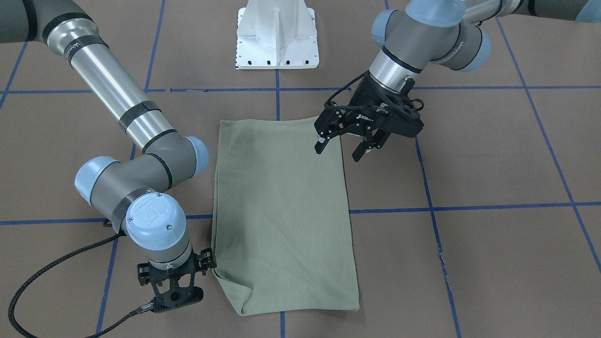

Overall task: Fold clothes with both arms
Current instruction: 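Hold and adjust the far corner fold with the right gripper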

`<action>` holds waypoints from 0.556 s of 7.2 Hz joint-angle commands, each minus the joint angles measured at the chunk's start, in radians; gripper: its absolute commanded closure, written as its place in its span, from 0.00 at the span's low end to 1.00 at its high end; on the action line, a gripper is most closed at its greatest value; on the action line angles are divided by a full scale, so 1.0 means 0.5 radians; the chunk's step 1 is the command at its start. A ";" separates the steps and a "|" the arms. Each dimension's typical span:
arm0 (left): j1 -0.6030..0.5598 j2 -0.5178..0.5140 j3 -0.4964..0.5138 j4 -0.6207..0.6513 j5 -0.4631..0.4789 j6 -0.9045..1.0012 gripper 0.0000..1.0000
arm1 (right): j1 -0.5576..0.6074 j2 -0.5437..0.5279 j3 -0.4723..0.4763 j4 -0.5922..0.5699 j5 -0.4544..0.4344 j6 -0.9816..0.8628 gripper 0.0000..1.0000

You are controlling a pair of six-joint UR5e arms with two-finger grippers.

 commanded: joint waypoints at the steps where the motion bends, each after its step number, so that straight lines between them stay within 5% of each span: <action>1: -0.004 0.004 0.003 0.000 0.000 0.001 0.00 | -0.116 0.202 -0.240 0.048 -0.190 0.018 0.00; 4: -0.004 0.001 -0.006 0.003 0.000 -0.002 0.00 | -0.203 0.240 -0.389 0.257 -0.305 0.131 0.00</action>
